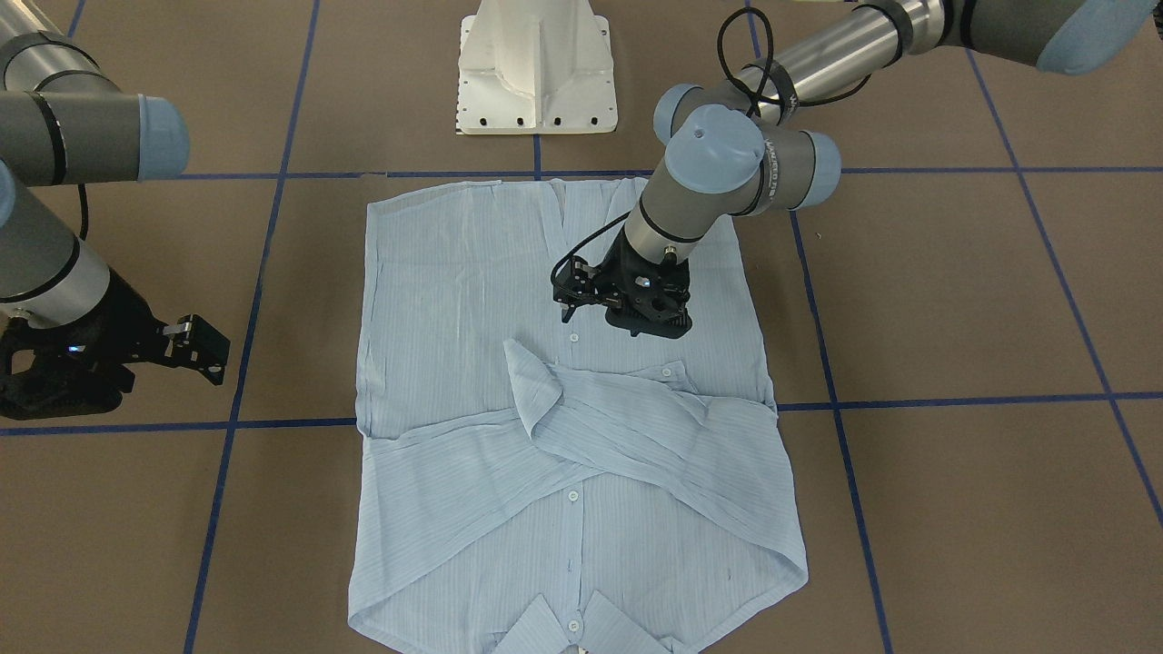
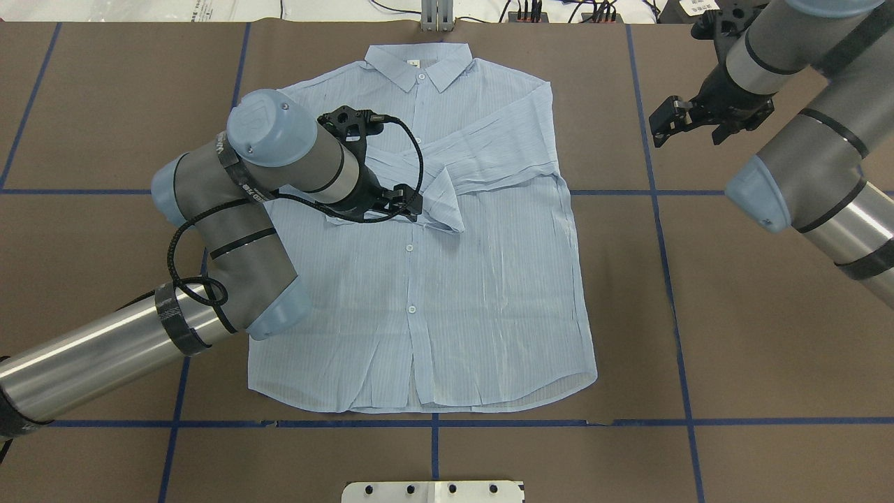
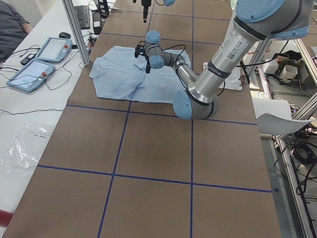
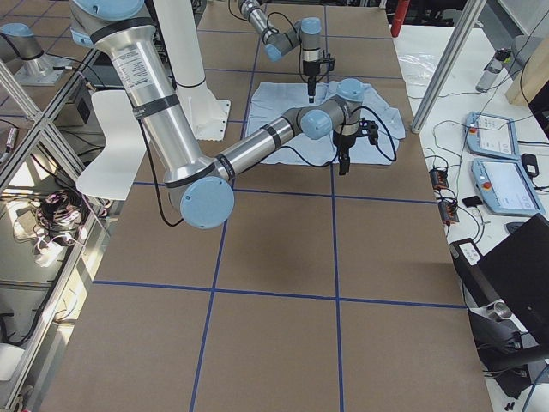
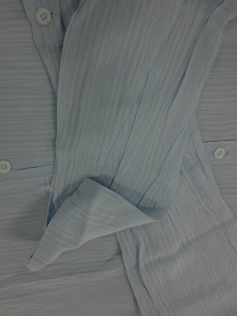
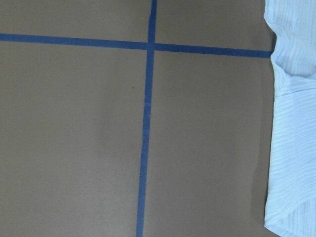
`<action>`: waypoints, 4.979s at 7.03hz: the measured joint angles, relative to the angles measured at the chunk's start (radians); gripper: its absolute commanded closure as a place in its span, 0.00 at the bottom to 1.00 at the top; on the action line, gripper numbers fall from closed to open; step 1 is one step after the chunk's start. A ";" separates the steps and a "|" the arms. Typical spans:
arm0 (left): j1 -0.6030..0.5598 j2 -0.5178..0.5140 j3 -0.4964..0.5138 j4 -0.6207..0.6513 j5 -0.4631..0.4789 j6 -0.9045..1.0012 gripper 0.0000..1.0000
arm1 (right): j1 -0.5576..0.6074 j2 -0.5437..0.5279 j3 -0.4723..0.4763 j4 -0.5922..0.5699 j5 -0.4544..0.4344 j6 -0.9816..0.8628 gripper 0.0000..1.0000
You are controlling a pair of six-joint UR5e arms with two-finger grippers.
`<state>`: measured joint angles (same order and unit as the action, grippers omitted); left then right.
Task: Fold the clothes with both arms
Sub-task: 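Release the sleeve and lower both grippers to the shirt's hem corners, then grasp both hem corners nearest the robot with both grippers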
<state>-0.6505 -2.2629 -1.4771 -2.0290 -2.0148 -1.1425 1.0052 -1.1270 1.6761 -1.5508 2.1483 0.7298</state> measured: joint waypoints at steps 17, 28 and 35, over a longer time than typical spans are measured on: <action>0.288 0.591 -0.522 0.107 0.246 -0.229 0.25 | -0.624 -0.534 0.484 0.330 -0.454 0.686 0.00; 0.319 0.590 -0.499 0.099 0.247 -0.261 1.00 | -0.632 -0.540 0.483 0.329 -0.457 0.693 0.01; 0.318 0.588 -0.546 0.098 0.251 -0.261 1.00 | -0.702 -0.382 0.357 0.330 -0.569 0.747 0.32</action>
<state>-0.3327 -1.6753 -2.0232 -1.9312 -1.7637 -1.4040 0.3033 -1.5087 2.0333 -1.2204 1.5791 1.4769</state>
